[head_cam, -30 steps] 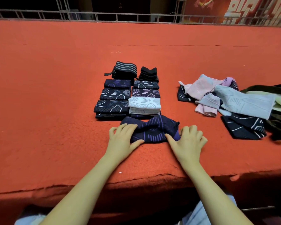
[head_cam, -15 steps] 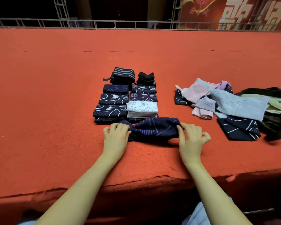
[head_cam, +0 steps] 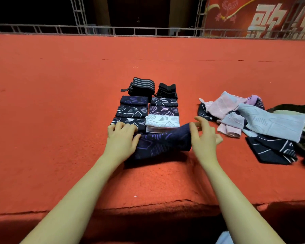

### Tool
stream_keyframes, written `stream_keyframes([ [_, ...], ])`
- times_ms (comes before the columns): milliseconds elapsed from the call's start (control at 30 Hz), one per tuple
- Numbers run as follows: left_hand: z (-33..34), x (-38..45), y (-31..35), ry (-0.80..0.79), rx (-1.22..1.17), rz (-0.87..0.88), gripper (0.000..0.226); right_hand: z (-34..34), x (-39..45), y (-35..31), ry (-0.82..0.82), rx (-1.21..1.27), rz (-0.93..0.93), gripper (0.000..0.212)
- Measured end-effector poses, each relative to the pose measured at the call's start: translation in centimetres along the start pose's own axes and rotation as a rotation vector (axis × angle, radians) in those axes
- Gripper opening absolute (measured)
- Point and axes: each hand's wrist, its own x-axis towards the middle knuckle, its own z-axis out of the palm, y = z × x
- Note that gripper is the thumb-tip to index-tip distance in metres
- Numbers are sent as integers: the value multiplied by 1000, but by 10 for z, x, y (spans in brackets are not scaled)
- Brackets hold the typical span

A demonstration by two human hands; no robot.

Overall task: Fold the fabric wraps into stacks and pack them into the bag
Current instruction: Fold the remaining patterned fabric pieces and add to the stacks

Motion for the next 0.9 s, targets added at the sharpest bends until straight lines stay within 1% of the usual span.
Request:
stream_keyframes([
  [33, 4, -3, -1, 0, 73, -26, 35, 3, -2, 2, -74, -39, 21, 44],
  [100, 10, -13, 4, 1, 113, -45, 38, 5, -13, 10, -164, -165, -5, 55],
  [167, 12, -25, 18, 19, 46, 23, 36, 7, -25, 17, -106, -203, -11, 64],
  [200, 12, -30, 25, 45, 2, 70, 36, 7, -31, 19, -70, -201, 11, 64],
  [233, 15, -34, 32, 46, -48, 109, 37, 8, -36, 21, -63, -195, 35, 61],
  [300, 22, -41, 48, -18, -119, 164, 43, 10, -42, 27, -65, -234, 20, 55],
  [400, 36, -47, 66, -112, -111, 231, 53, 10, -48, 35, -85, -258, 32, 42],
  [467, 42, -46, 77, -152, -116, 245, 57, 8, -50, 39, -77, -273, 42, 28],
  [567, 46, -41, 92, -174, -178, 178, 52, 7, -54, 41, -21, -290, -30, 10],
  [633, 50, -39, 96, -154, -228, 133, 42, 7, -54, 41, 19, -263, -120, 18],
  [700, 53, -39, 97, -101, -268, 104, 35, 7, -52, 40, 46, -209, -152, 25],
  [800, 52, -40, 96, -11, -334, 8, 30, 6, -51, 38, 81, -189, -115, 29],
  [900, 49, -39, 94, 16, -378, -101, 28, 5, -53, 35, 45, -148, -76, 31],
])
